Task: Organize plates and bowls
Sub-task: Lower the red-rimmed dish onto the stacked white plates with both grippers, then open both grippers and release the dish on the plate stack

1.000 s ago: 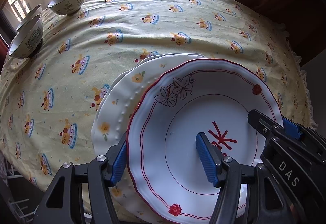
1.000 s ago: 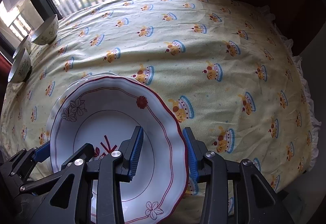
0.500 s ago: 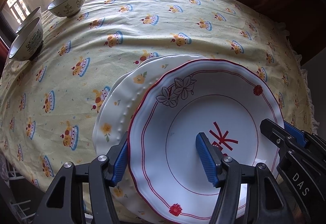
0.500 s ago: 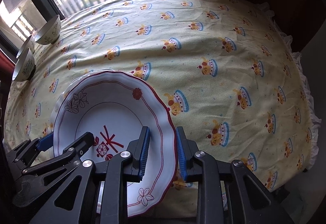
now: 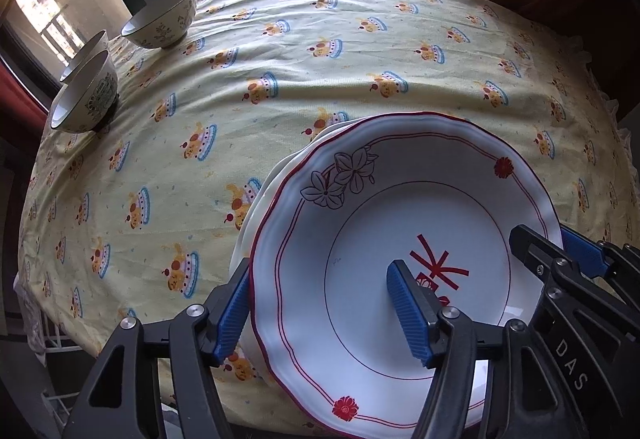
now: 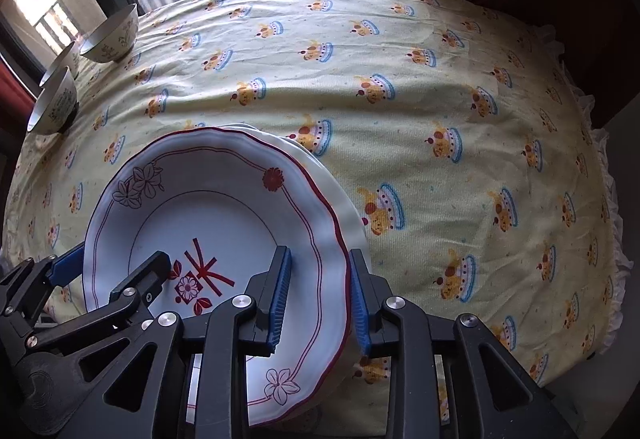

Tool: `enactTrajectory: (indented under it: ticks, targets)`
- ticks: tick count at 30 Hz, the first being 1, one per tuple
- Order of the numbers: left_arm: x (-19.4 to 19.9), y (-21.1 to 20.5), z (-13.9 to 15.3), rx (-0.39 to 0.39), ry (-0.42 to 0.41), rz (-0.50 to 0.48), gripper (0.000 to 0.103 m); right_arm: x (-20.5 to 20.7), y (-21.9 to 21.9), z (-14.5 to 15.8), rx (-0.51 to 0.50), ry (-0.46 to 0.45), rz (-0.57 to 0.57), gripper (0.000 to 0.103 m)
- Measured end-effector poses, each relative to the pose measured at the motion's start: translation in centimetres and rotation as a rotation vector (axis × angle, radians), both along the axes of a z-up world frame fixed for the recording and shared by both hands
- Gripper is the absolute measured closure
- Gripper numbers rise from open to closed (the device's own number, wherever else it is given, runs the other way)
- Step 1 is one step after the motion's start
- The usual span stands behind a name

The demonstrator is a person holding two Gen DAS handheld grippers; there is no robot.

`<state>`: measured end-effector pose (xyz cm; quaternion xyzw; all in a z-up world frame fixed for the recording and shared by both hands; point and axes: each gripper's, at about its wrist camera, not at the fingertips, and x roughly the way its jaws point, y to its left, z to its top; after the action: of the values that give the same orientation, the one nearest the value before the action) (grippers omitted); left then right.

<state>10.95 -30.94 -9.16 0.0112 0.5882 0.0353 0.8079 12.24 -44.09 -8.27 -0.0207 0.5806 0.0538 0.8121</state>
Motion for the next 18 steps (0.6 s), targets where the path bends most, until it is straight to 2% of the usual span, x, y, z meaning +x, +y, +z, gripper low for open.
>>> enactTrajectory:
  ticks: [6,15,18]
  targets:
    - [-0.1,-0.1,0.0,0.003,-0.002,0.015,0.035,-0.3,0.6,-0.2,-0.053,-0.009,0.027,0.071]
    - [-0.7,0.3,0.0,0.010,0.017,0.030,0.027,-0.8,0.0,-0.2,-0.037,-0.022,0.005,0.069]
    - [-0.9,1.0,0.3,0.011,0.022,0.042,0.025,-0.8,-0.2,-0.1,-0.005,-0.013,-0.013,0.062]
